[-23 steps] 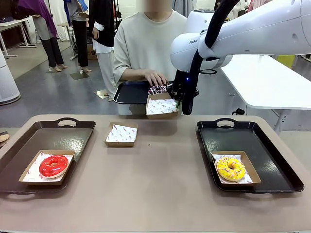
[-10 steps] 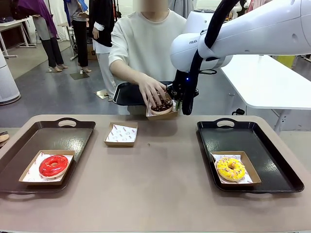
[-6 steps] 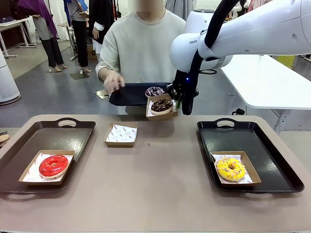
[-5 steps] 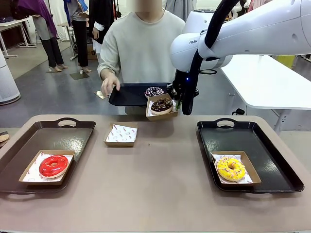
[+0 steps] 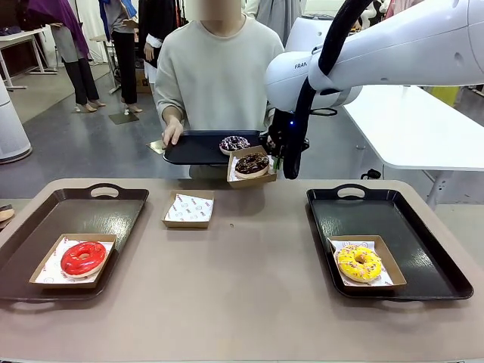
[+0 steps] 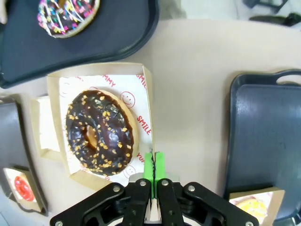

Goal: Individually package the donuts and arrange them on the tray.
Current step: Place the picked Paper togo box on the Handle tray while simultaneously picking up another Paper togo box from the table with the other hand.

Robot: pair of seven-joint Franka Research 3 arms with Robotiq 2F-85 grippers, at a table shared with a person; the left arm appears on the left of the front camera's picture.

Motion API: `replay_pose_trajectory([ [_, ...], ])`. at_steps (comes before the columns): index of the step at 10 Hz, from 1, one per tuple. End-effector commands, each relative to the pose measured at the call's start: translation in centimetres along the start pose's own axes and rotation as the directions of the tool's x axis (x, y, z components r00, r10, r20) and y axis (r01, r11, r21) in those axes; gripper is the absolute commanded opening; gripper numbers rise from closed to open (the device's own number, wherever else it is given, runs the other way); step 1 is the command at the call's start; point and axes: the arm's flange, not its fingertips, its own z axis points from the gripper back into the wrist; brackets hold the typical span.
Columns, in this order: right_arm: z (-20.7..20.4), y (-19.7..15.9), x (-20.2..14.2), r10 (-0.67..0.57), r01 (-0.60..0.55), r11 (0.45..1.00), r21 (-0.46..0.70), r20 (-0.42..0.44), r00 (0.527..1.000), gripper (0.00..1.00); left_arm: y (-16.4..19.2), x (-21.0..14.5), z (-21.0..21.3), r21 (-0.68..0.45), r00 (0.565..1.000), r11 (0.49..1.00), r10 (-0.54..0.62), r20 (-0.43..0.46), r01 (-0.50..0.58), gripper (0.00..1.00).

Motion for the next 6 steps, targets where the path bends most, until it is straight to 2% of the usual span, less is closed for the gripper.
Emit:
replay_pose_trajectory([
  [1,2.4,-2.5,-0.3,0.005,-0.002,0.999,0.054,-0.054,0.999,0.01,-3.6,2.3,-1.7,0.059,0.999,0.997,-0.044,0.002,0.044,0.96],
  [3,5.1,-7.8,-1.3,-0.01,0.016,0.998,0.064,-0.087,0.996,0.01,-8.8,5.2,-4.8,0.179,0.996,0.982,-0.041,-0.085,0.055,0.96],
  [4,6.0,-10.6,-1.6,-0.066,0.075,0.993,0.091,-0.091,0.994,0.01,-10.9,6.1,-6.5,0.256,0.992,0.965,-0.02,-0.128,0.053,0.96],
  [6,6.5,-14.9,-2.3,-0.096,0.104,0.989,0.102,-0.082,0.992,0.01,-14.2,7.9,-10.3,0.354,0.984,0.933,0.003,-0.176,0.06,0.96],
])
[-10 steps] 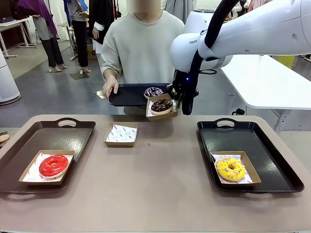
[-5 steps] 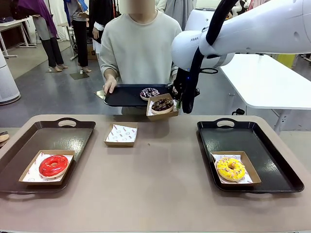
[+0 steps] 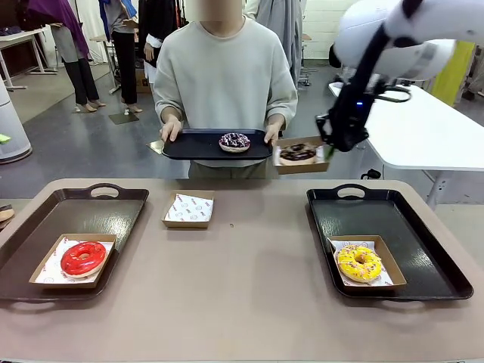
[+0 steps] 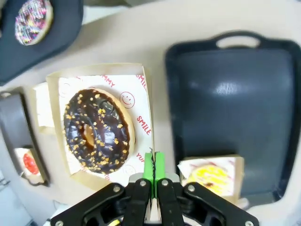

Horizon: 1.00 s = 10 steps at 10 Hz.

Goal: Individually package the donuts and arrange them on the tray.
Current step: Place the picked Paper togo box on the Handle tray while simultaneously picking up another Paper togo box from the table with the other hand.

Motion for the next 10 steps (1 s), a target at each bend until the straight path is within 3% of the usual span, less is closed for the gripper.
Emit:
replay_pose_trajectory([
  [1,-0.7,-3.3,-1.1,0.019,-0.019,1.0,-0.001,0.028,0.999,0.01,-2.5,1.6,-2.3,0.15,0.998,0.989,0.022,-0.055,-0.013,0.96],
  [6,-0.8,-8.0,0.0,0.04,-0.034,0.985,-0.17,0.033,0.999,0.01,-9.0,5.1,-13.5,0.372,0.993,0.928,0.04,-0.109,0.004,0.96],
  [10,-3.2,-9.2,1.9,0.05,-0.052,0.98,-0.19,-0.018,0.999,0.01,-9.8,7.9,-22.3,0.587,0.997,0.809,0.033,-0.07,0.015,0.96],
])
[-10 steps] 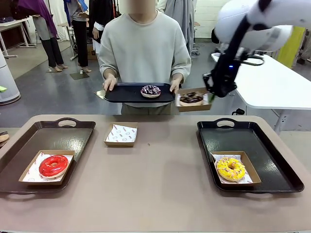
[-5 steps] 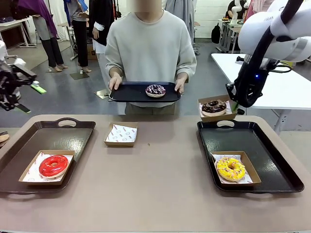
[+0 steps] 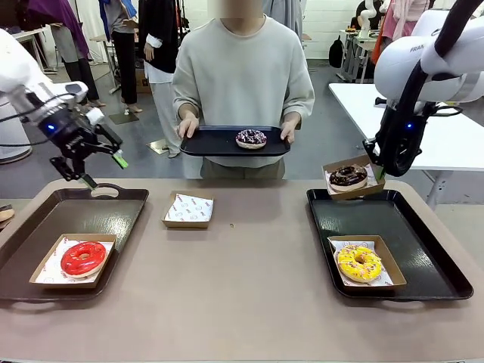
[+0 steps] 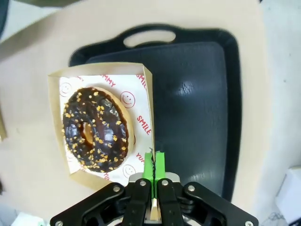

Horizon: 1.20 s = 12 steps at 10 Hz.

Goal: Individually package the donuts and arrange them on the tray.
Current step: Place the picked Paper togo box on the Handle tray while simultaneously picking up another Paper togo box from the table with the other hand.

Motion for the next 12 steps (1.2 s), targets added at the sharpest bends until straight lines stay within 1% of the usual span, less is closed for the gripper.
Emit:
replay_pose_trajectory([
  [1,0.8,0.0,-0.4,0.0,0.0,1.0,0.002,0.014,1.0,0.01,-1.3,2.0,-2.1,0.156,0.999,0.987,0.03,0.028,-0.034,0.96],
  [3,0.8,0.0,-0.4,0.0,0.0,1.0,0.002,0.014,1.0,0.01,-3.0,3.0,-4.7,0.234,0.999,0.972,0.009,0.039,-0.018,0.96],
  [4,0.8,0.0,-0.4,0.0,0.0,1.0,0.002,0.014,1.0,0.01,-3.8,3.0,-5.5,0.25,0.999,0.968,-0.012,0.049,-0.001,0.96],
  [5,0.8,0.0,-0.4,0.0,0.0,1.0,0.002,0.014,1.0,0.01,-4.1,2.7,-5.4,0.249,0.998,0.968,-0.033,0.057,0.018,0.96],
  [6,0.8,0.0,-0.4,0.0,0.0,1.0,0.002,0.014,1.0,0.01,-2.8,2.7,-5.6,0.212,0.999,0.977,-0.016,0.029,0.009,0.96],
  [12,0.8,0.0,-0.4,0.0,0.0,1.0,0.002,0.014,1.0,0.01,-2.8,2.7,-5.6,0.212,0.999,0.977,-0.016,0.029,0.009,0.96],
])
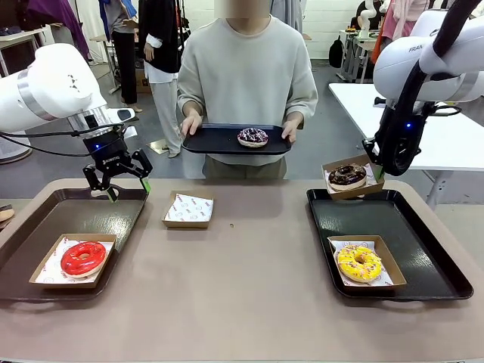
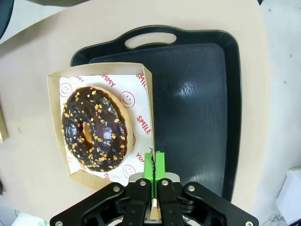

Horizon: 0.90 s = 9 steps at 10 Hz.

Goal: Individually package the donuts and arrange them on the tray.
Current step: Place the picked Paper togo box on the Handle tray while simultaneously picking up another Paper togo box from the table with the other hand.

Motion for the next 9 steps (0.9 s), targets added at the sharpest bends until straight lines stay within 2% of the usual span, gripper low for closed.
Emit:
replay_pose_trajectory([
  [1,0.0,-0.1,-0.3,-0.002,0.002,1.0,-0.001,-0.001,1.0,0.01,0.0,0.0,0.0,0.0,1.0,1.0,0.0,0.0,0.0,0.96],
  [2,0.0,-0.1,-0.3,-0.002,0.002,1.0,-0.001,-0.001,1.0,0.01,-0.7,0.4,0.1,0.031,0.999,0.999,-0.027,-0.026,0.028,0.96],
  [4,0.0,-0.1,-0.3,-0.002,0.002,1.0,-0.001,-0.001,1.0,0.01,-3.5,2.2,0.4,0.133,0.997,0.988,-0.081,-0.017,0.083,0.96],
  [6,0.0,-0.1,-0.3,-0.002,0.002,1.0,-0.001,-0.001,1.0,0.01,-5.9,4.0,0.4,0.183,0.995,0.978,-0.1,-0.021,0.103,0.96],
  [9,0.0,-0.1,-0.3,-0.002,0.002,1.0,-0.001,-0.001,1.0,0.01,-8.3,6.2,-2.1,0.253,0.991,0.959,-0.131,0.004,0.126,0.96],
])
